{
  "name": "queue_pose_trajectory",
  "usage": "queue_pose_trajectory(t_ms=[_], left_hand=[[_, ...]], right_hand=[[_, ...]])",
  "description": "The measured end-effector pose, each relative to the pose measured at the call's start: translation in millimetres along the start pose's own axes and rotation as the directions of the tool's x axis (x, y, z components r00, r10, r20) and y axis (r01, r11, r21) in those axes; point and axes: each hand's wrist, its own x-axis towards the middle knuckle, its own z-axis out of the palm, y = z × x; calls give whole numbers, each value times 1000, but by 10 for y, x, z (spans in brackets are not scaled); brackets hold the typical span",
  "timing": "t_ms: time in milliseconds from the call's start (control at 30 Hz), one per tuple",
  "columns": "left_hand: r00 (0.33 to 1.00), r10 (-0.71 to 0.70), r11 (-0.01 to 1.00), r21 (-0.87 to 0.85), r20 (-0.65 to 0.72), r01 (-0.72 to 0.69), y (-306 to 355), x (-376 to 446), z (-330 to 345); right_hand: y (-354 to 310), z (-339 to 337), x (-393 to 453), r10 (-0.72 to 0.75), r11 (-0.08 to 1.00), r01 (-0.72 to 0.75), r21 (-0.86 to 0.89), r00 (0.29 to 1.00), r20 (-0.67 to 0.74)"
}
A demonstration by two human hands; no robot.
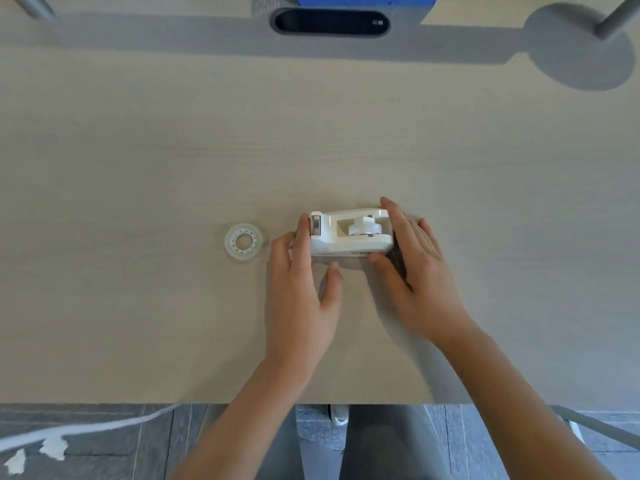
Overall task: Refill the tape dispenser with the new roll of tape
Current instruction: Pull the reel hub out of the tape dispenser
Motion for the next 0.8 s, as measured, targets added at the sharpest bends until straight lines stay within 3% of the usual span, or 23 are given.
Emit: queue_pose_trajectory(t_ms=[367, 500, 667, 733, 800], left_hand=[[984, 160, 987, 36, -78, -157, -199, -458, -47], [962, 267, 954, 154, -61, -256, -230, -506, 2], [945, 322, 889, 363, -61, -279, -191, -610, 62], [938, 343, 857, 429, -59, -286, -180, -667, 80], [932, 353, 843, 459, -76, -282, -187, -679, 84]], right_hand=[[-35, 124, -450, -50, 998, 51, 36, 999, -22], [0, 142, -457, -35, 999, 34, -16, 998, -60], [-140, 149, -502, -50, 996, 67, 51, 957, -285], [-194, 102, -480, -131, 989, 146, 13, 916, -378], [-261, 46, -414, -216, 975, 218, -40, 897, -385]])
